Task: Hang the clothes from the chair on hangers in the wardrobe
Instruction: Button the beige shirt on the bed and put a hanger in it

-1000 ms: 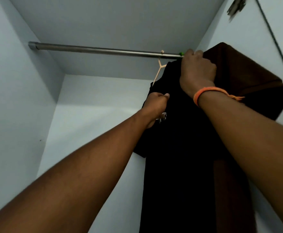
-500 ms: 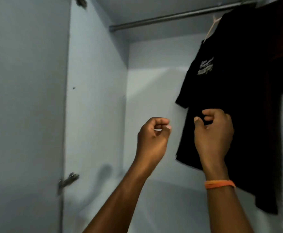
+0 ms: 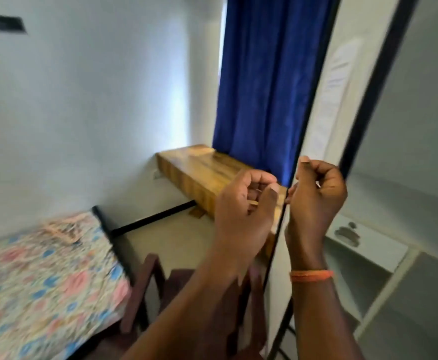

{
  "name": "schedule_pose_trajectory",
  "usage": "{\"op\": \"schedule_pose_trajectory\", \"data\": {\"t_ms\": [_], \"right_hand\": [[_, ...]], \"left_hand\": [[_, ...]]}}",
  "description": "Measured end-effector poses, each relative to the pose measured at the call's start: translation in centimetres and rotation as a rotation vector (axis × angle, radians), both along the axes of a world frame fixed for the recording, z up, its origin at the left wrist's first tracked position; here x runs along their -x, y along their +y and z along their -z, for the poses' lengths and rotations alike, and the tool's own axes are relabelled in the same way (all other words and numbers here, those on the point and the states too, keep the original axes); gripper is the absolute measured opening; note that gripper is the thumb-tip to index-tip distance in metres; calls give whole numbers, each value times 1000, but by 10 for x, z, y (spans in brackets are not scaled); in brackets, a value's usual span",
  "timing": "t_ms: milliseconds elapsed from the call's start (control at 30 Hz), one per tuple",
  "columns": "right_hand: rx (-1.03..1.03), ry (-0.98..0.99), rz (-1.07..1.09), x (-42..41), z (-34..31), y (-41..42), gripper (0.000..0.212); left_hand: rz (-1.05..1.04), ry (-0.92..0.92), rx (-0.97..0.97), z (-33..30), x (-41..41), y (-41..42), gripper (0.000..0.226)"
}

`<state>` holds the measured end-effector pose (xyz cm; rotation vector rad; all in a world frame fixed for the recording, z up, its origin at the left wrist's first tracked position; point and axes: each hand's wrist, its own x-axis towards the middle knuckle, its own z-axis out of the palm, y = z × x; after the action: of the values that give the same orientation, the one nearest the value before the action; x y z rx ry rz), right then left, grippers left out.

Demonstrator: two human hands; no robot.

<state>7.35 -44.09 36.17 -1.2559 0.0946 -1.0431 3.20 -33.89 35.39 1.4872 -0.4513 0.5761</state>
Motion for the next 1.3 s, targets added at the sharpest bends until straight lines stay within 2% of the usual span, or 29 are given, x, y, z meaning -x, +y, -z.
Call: {"op": "schedule_pose_trajectory", "data": {"t_ms": [267,400,533,700,800,967,1067,1167,1300], "right_hand": [[167,385,-418,-15,74,226,21],[183,541,-658,-32,110,340,22],[246,608,-873,-53,145,463,21],[330,797,-1165,-77,189,624,20],[434,864,-1324,-84,204,720,21],[579,921,-1488,-71,224,864,24],[655,967,-1577,-60,243,946,24],[681,1042,-1622,-50,270,1036,21],[738,1110,-1601,-36,323,1164,24]], "left_hand": [[-352,423,196,74,3,218,8],[-543,553,261,113,3,336,4],[-728,678,323,152,7,463,10],[-937,863,390,197,13,623,20],[-1079,902,421,218,24,712,27],[-1285,984,534,260,62,834,36],[-1379,1063,520,295,80,910,40],[-1411,1117,535,329,86,996,32],[-1410,1180,404,373,87,1124,19]]}}
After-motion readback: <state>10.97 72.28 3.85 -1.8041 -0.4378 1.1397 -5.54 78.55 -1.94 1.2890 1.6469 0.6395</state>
